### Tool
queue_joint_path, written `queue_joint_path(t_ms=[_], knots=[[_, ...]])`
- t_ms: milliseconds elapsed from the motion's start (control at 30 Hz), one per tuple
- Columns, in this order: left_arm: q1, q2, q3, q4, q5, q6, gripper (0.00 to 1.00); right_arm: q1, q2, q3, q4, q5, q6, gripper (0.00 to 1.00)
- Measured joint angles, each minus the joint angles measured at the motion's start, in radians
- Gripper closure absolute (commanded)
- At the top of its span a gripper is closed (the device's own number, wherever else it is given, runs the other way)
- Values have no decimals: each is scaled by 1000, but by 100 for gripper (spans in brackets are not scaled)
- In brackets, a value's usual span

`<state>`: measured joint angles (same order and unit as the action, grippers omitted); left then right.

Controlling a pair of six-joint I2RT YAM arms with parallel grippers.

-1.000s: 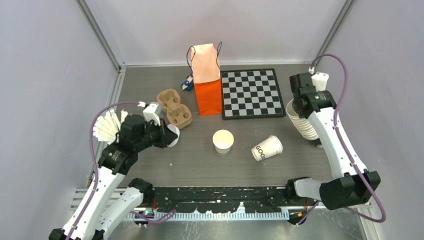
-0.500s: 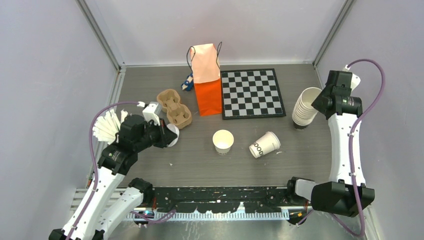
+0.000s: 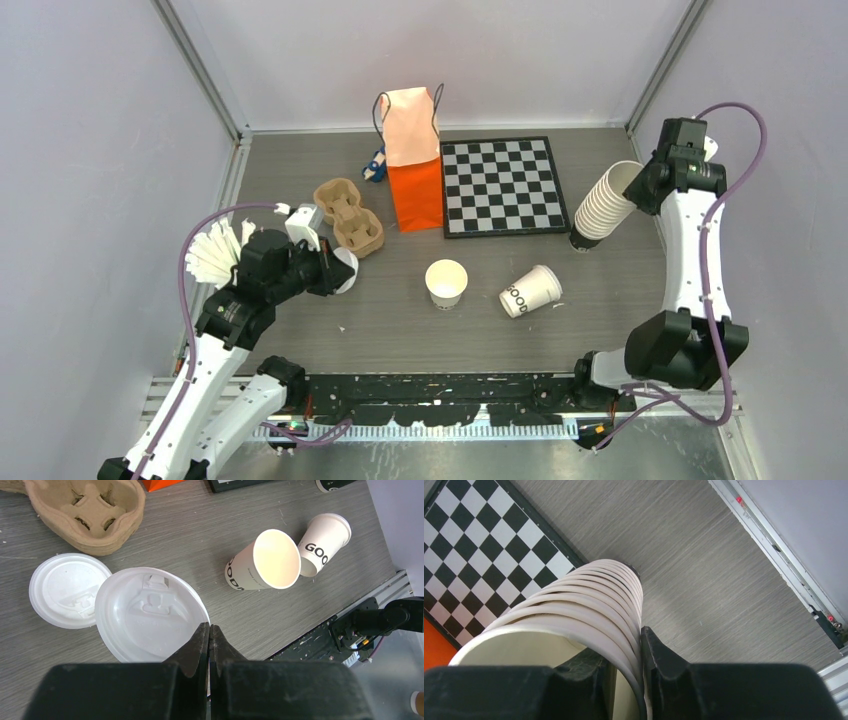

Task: Pack the takeout coffee

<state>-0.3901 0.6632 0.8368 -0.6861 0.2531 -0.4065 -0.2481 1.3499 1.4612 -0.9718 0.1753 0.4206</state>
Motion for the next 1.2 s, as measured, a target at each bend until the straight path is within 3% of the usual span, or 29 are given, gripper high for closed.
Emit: queue_joint_path(t_ms=[233, 500, 600, 767, 933, 1200], knots=[[0, 0, 0, 0, -4, 0, 100, 0, 124, 126, -38, 11, -2, 64], [0, 0, 0, 0, -10, 1, 100, 0, 174, 259, -133, 34, -13, 31], [0, -1, 0, 0, -11, 1, 100, 0, 173, 338, -171, 35, -20, 24], [0, -5, 0, 0, -11, 1, 100, 0, 143, 397, -210, 8, -21, 23], [0, -7, 0, 0, -6, 3, 100, 47, 19, 335, -232, -34, -2, 23], [0, 6, -24, 60, 145, -30, 100, 420, -244, 61, -174, -100, 71, 25]])
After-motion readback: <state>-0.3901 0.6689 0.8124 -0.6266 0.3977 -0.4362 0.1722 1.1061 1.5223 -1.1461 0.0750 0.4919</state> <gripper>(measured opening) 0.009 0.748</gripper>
